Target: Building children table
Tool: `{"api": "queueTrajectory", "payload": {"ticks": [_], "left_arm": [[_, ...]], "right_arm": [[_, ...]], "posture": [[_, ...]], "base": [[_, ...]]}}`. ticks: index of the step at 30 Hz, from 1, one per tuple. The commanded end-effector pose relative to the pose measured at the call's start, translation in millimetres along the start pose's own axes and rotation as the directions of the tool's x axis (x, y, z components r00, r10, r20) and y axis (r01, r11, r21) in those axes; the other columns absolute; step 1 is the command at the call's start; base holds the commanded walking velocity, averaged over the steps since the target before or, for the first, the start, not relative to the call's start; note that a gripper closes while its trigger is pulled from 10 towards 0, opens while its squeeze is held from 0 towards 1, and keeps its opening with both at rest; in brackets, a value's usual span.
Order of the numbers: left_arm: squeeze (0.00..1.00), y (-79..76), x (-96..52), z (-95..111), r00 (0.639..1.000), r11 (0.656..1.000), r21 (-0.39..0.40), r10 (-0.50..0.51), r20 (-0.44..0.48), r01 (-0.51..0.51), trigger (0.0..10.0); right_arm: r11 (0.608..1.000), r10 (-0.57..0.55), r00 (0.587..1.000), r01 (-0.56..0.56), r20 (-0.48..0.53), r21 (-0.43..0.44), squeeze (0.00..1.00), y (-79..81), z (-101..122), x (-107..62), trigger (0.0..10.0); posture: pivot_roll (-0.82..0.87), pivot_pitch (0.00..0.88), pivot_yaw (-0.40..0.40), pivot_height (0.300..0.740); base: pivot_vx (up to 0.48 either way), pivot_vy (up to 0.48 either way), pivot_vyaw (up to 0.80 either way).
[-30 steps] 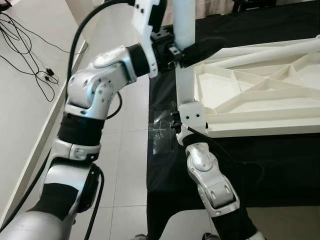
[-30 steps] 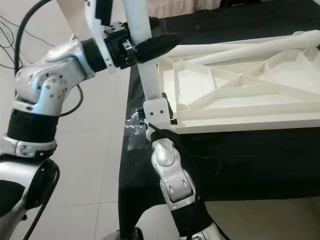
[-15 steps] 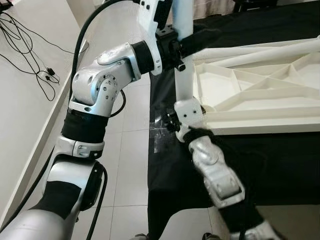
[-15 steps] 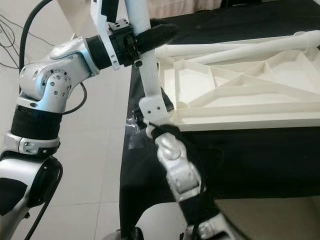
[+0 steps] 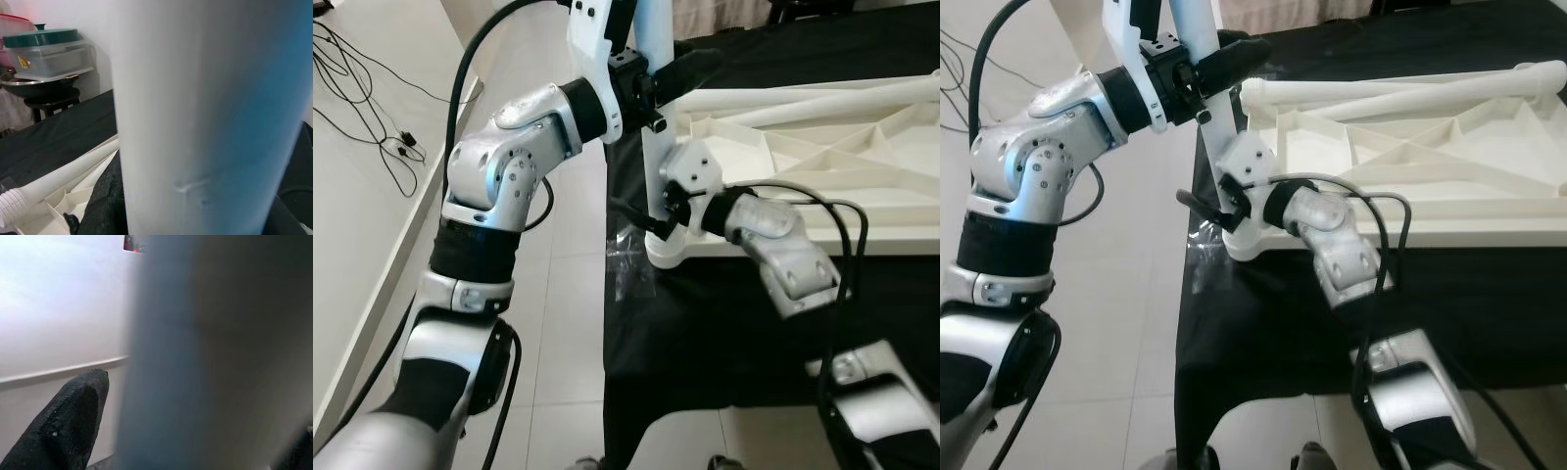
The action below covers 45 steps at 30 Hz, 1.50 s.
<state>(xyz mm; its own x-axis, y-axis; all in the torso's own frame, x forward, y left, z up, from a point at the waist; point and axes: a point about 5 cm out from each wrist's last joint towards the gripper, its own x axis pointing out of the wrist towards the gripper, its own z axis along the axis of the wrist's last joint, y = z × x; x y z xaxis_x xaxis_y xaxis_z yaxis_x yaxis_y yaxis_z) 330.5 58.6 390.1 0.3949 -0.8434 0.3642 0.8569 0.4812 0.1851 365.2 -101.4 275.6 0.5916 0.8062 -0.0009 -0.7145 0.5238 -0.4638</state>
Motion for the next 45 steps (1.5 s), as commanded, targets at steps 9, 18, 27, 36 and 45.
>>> {"api": "queueTrajectory", "payload": {"ticks": [9, 18, 27, 36, 45], "left_arm": [[0.00, -17.9, 5.6, 1.6, 0.994, 0.995, -0.006, -0.103, 0.031, 0.103, 0.0], [1.00, -16.5, 5.1, 0.9, 0.995, 0.995, -0.040, -0.088, 0.040, 0.089, 10.0], [0.00, -10.4, 1.5, 5.8, 0.998, 0.998, -0.043, -0.048, 0.049, 0.050, 10.0], [0.00, -7.6, -1.4, 2.5, 0.999, 0.998, -0.042, -0.035, 0.036, 0.037, 10.0], [0.00, -8.0, -0.1, 5.5, 0.998, 0.998, -0.046, -0.036, 0.056, 0.039, 0.0]], "right_arm": [[0.977, 0.182, 0.983, -0.177, -0.031, 0.117, 0.00, 14.3, -10.0, 17.9, 0.0], [0.973, 0.145, 0.989, -0.137, -0.032, 0.185, 0.00, 13.8, -16.8, 18.6, 0.0], [0.818, -0.422, 0.863, 0.495, -0.278, 0.294, 0.00, 83.2, -51.5, -4.2, 0.0], [0.802, -0.472, 0.846, 0.528, -0.247, 0.279, 0.00, 92.1, -40.9, 0.5, 0.0], [0.773, -0.522, 0.816, 0.575, -0.247, 0.266, 0.00, 86.0, -27.7, 0.4, 0.0]], "posture": [[0.01, 0.176, 0.127, 0.740], [0.01, 0.183, 0.128, 0.740], [0.01, 0.208, 0.095, 0.740], [-0.02, 0.190, 0.110, 0.740], [-0.02, 0.187, 0.109, 0.740]], "base": [[0.000, 0.000, 0.00], [0.000, 0.000, 0.00], [0.000, 0.000, 0.00], [0.000, 0.000, 0.00], [0.000, 0.000, 0.00]]}}
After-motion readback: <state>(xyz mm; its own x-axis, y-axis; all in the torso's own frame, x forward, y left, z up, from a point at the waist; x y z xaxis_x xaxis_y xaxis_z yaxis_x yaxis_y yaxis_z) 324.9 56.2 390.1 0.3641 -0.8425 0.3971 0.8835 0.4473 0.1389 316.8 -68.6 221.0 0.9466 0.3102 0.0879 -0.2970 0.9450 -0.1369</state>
